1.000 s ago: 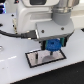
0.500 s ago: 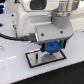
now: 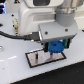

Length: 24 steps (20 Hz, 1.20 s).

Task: Insert the blue gear onto the right peg, followed by the red gear

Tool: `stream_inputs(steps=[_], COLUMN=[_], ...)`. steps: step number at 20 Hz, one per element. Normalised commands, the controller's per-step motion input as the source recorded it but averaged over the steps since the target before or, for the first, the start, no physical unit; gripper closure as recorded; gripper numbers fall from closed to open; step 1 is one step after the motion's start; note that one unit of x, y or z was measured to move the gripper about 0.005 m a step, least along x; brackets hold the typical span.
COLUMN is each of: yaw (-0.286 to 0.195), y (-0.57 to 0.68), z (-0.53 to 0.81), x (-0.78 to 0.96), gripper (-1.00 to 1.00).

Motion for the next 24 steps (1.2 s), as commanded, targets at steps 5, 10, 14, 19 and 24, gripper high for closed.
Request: stream_inputs(steps=[5, 10, 14, 19, 24], yaw=[0.0, 0.0, 0.0, 0.0, 0.0], y=[-0.06, -0.05, -0.01, -0.06, -0.05], z=[-0.16, 0.34, 0.38, -0.02, -0.18], x=[0.07, 0.07, 0.04, 0.1, 0.1], gripper=[1.0, 1.0, 1.0, 1.0, 1.0])
